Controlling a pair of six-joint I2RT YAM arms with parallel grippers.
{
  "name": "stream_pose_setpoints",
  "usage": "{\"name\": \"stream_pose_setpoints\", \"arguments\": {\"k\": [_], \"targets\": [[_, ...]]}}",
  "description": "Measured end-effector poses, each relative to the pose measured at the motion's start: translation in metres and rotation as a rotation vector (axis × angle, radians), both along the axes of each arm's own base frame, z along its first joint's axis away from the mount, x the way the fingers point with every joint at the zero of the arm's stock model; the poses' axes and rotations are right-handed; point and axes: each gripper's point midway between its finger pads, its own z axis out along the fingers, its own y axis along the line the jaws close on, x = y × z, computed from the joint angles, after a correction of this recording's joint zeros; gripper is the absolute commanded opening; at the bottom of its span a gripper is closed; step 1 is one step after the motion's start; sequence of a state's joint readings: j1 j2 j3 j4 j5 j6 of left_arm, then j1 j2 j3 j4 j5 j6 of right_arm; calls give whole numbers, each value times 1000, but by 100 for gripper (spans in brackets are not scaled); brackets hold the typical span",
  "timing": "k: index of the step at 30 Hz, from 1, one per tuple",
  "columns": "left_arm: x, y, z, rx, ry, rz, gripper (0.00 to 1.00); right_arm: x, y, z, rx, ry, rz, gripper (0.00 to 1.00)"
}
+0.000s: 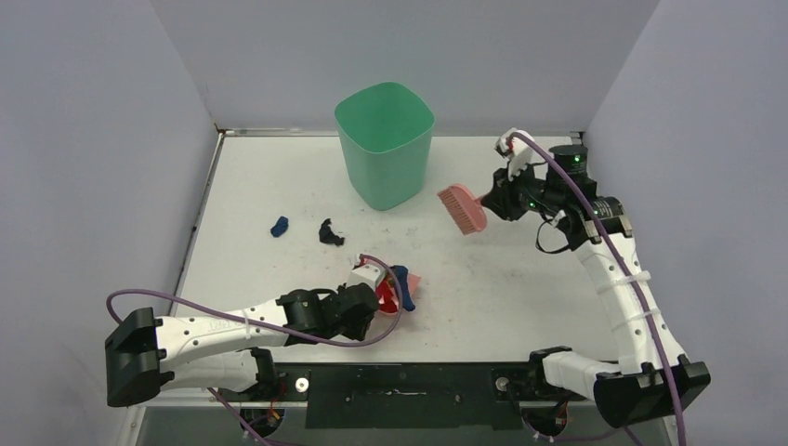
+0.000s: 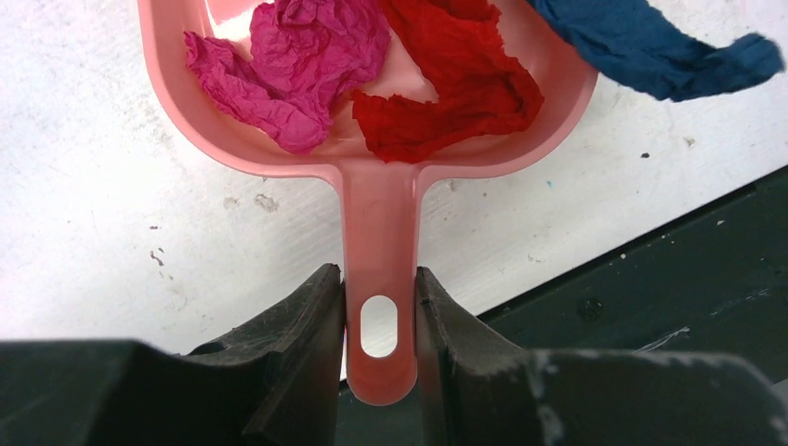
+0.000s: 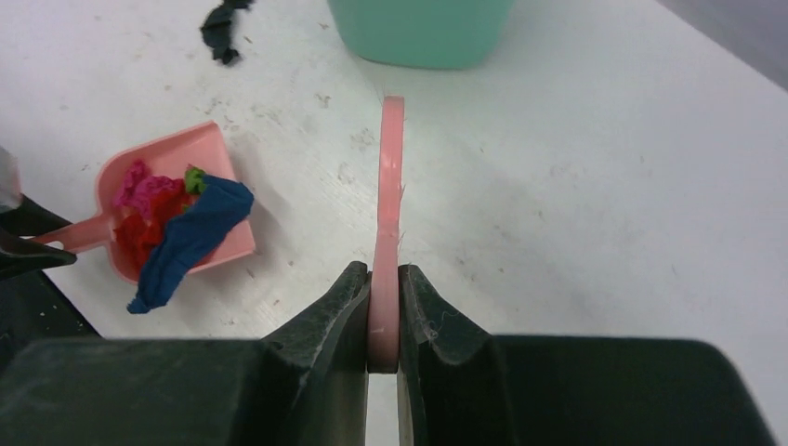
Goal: Sweep away the paper scraps from the table
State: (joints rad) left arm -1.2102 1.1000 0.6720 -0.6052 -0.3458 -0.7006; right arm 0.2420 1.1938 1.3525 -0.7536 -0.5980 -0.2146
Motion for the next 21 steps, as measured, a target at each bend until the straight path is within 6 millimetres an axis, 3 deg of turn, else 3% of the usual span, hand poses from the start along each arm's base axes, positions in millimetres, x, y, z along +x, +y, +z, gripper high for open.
{"name": "stream_pose_setpoints", "arguments": {"k": [3,8,13,21], "targets": [[2,-3,2,-11,-14,-8,0,-1,-31,-18,-3,25,-94,5],[3,-4,3,-5,-27,-25,0,-6,-65,-72,26,161,-200,5],[5,-6,11,-6,-40,-34,0,-18,-73,-102,136,268,-206,5],[15,-23,48,-48,-85,-52,0,-27,-81,-137,311,366,-258,5]]}}
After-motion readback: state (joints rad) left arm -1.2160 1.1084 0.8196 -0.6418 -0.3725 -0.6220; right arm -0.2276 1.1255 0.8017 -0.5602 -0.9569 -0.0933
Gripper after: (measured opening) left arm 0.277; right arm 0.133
